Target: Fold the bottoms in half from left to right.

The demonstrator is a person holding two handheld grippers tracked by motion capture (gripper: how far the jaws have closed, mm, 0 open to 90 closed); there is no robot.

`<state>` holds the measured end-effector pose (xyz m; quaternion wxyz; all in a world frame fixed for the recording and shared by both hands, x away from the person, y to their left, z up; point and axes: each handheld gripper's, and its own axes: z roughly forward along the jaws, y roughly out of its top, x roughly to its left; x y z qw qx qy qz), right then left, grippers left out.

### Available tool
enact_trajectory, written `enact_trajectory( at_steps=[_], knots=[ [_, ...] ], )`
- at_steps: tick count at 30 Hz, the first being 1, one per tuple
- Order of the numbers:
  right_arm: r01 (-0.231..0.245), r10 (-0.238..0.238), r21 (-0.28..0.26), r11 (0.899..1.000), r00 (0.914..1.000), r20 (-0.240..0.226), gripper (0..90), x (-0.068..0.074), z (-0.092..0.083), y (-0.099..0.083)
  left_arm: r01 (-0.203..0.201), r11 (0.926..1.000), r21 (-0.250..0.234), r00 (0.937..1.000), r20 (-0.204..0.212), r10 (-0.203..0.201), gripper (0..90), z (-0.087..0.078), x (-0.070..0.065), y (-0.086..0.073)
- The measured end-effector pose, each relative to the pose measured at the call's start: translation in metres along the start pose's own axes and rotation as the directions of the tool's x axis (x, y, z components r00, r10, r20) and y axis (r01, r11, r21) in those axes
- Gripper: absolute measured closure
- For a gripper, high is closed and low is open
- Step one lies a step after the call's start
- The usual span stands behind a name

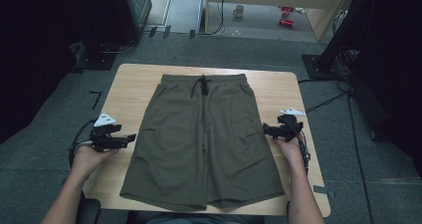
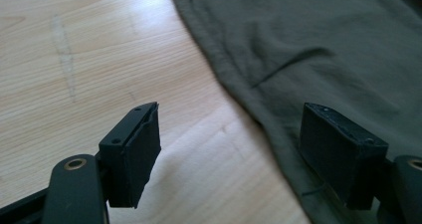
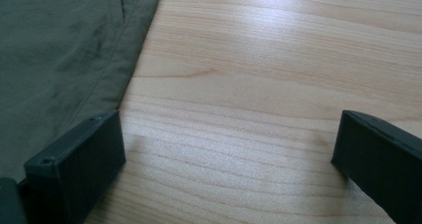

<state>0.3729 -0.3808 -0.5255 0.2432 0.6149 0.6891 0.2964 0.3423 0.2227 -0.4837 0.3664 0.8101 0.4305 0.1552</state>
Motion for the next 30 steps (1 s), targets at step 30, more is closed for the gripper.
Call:
enact_trajectory(
  at_steps=[30],
  knots=[
    [0.033,-0.033,0.002,0.999,0.9994,-0.006,19.7,0.006,-0.004,0.005,-0.170,0.9851,0.029,0.9712,0.175,0.162,31.9,-0.009,-0.042,-0.048]
  ],
)
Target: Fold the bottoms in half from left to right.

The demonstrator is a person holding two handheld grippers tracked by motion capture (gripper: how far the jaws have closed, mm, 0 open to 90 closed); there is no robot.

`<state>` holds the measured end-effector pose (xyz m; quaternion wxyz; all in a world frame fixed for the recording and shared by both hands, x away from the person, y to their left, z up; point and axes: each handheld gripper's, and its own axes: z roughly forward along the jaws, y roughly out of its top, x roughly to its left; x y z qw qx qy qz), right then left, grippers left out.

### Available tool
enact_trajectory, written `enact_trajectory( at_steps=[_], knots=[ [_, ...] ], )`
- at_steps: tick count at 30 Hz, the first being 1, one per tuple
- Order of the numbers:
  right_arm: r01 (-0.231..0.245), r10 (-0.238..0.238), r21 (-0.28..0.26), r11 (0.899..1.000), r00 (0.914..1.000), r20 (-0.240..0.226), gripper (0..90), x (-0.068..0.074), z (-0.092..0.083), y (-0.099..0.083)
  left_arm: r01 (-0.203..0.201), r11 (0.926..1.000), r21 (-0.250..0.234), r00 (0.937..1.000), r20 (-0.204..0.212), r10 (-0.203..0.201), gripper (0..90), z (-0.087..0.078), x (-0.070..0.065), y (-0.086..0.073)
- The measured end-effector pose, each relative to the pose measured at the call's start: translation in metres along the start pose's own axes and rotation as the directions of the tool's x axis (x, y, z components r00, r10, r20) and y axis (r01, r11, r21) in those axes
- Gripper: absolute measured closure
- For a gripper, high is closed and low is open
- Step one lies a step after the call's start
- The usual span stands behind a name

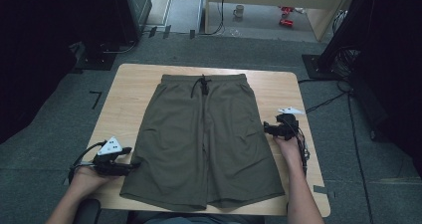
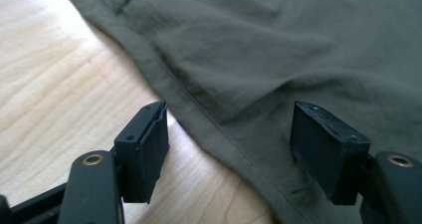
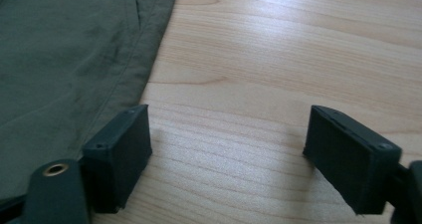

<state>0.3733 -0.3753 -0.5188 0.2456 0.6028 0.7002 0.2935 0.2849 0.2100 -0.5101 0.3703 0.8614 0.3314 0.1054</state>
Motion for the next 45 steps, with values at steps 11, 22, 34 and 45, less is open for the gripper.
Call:
enact_trajectory(
  at_steps=[11,22,34,45],
  knots=[
    [-0.022,0.018,-0.052,0.998,0.9975,-0.068,24.8,0.018,-0.016,0.022,-0.035,0.9985,-0.043,0.9987,-0.039,0.034,31.0,0.003,-0.007,-0.005],
    [-0.002,-0.012,-0.085,0.996,0.9865,-0.163,28.7,0.038,-0.025,0.043,-0.036,0.9978,-0.056,0.9986,-0.041,0.034,29.9,0.004,-0.008,-0.007],
    [0.089,-0.106,-0.090,0.992,0.9727,-0.206,29.1,0.071,-0.020,0.074,-0.042,0.9979,-0.050,0.9985,-0.037,0.040,26.5,0.005,-0.009,-0.006],
    [0.127,-0.140,-0.066,0.990,0.9556,-0.259,30.3,0.097,-0.005,0.091,-0.041,0.9980,-0.049,0.9985,-0.038,0.039,26.1,0.005,-0.008,-0.006]
  ],
)
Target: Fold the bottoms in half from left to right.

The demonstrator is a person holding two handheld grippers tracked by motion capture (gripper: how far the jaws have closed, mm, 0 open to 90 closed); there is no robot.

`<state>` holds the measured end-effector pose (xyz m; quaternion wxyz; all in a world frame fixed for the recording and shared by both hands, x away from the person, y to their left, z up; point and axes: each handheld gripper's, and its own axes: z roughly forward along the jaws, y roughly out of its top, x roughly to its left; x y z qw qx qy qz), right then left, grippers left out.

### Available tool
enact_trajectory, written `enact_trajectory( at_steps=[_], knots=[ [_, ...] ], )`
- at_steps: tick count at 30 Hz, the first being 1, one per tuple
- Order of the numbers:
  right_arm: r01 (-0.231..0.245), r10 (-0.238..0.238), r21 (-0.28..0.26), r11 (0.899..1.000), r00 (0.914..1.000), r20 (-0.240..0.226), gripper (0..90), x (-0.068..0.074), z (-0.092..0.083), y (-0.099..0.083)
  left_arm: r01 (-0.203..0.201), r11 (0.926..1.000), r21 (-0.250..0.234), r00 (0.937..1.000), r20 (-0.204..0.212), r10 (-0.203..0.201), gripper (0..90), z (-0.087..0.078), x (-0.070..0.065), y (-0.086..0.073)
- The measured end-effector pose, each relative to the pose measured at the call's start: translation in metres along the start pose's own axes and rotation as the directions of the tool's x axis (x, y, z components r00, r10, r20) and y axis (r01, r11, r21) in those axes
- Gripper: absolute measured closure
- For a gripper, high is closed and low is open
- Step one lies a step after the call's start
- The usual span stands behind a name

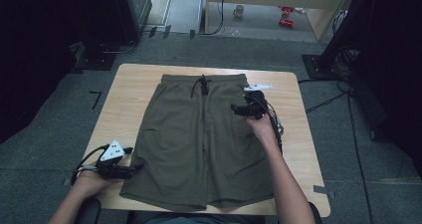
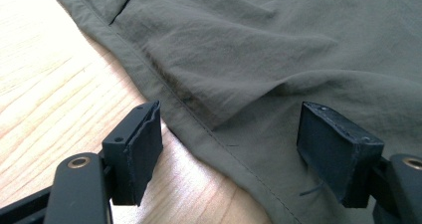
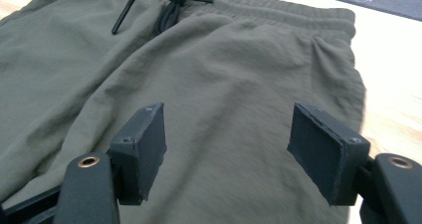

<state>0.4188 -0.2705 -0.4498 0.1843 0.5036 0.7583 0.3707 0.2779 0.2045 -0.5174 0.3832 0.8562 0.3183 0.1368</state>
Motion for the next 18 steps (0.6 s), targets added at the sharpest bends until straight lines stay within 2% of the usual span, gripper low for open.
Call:
enact_trajectory(
  at_steps=[4,5,10,18],
  knots=[
    [0.004,-0.005,-0.025,1.000,0.9999,-0.016,33.0,0.006,0.004,0.004,0.000,1.0000,0.000,1.0000,-0.001,0.000,26.2,0.000,0.000,0.000],
    [0.002,-0.002,-0.003,1.000,0.9996,-0.027,31.8,0.009,0.008,0.009,0.000,1.0000,0.000,1.0000,-0.001,0.000,26.2,0.000,0.000,0.000],
    [0.027,-0.027,-0.012,1.000,0.9987,-0.044,33.5,0.020,0.014,0.020,-0.002,1.0000,-0.001,1.0000,0.000,0.002,26.4,0.000,0.000,0.000],
    [0.052,-0.051,0.005,0.999,0.9963,-0.069,33.9,0.033,0.027,0.037,-0.001,1.0000,-0.001,1.0000,0.000,0.001,26.7,0.000,0.001,0.000]
  ],
)
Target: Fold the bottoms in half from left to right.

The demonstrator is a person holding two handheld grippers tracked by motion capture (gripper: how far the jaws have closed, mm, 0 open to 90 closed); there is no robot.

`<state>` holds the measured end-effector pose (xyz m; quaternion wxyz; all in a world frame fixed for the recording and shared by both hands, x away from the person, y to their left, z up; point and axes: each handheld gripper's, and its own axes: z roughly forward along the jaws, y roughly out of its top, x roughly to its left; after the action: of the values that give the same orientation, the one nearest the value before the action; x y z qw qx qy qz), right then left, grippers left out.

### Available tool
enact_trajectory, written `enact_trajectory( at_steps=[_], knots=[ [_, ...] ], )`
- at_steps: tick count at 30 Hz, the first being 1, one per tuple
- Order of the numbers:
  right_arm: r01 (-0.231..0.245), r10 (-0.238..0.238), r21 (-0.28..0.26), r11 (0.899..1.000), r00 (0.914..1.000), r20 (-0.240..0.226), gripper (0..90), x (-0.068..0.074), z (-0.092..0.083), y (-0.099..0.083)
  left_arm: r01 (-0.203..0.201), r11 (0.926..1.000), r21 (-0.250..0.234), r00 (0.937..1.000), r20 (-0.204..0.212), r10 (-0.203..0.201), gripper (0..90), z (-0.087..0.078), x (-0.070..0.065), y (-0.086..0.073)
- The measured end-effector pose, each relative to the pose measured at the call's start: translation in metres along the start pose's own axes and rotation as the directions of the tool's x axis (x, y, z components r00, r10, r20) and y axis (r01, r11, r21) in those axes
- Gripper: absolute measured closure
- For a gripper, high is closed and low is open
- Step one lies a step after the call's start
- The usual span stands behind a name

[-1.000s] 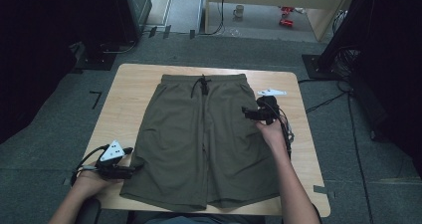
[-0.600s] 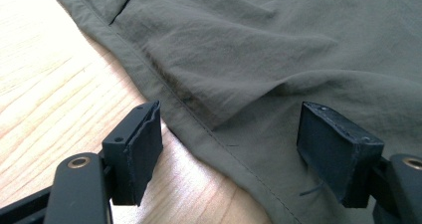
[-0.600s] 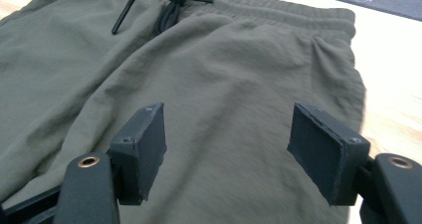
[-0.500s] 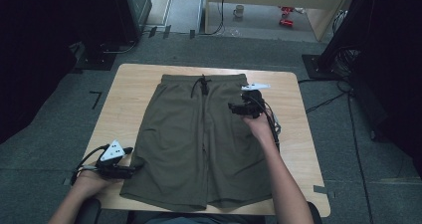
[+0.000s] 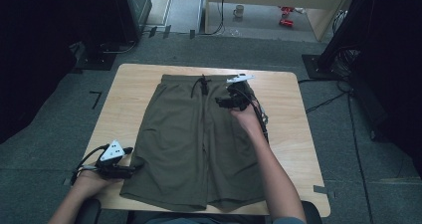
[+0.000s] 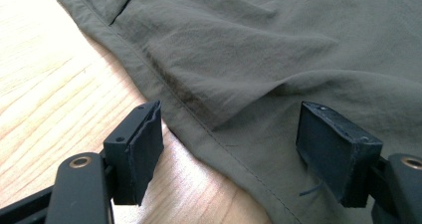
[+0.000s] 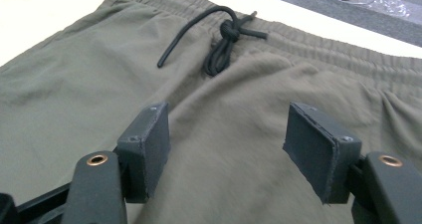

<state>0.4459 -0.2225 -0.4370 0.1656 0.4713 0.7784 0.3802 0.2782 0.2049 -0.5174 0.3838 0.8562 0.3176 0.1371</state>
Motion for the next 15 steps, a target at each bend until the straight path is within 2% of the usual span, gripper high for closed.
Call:
enact_trajectory(
  at_steps=[4,13,15],
  knots=[
    [0.003,-0.003,-0.024,1.000,0.9999,-0.015,37.9,0.005,0.009,0.007,0.000,1.0000,0.000,1.0000,0.000,0.000,26.7,0.000,0.000,0.000],
    [-0.020,0.019,-0.042,0.999,0.9993,-0.033,37.4,0.013,0.026,0.010,-0.004,1.0000,0.004,1.0000,0.006,0.004,24.2,0.000,0.000,0.000],
    [-0.027,0.027,-0.015,1.000,0.9988,-0.041,35.6,0.014,0.031,0.013,-0.005,1.0000,0.004,1.0000,0.008,0.005,23.9,0.000,0.000,0.000]
  ],
)
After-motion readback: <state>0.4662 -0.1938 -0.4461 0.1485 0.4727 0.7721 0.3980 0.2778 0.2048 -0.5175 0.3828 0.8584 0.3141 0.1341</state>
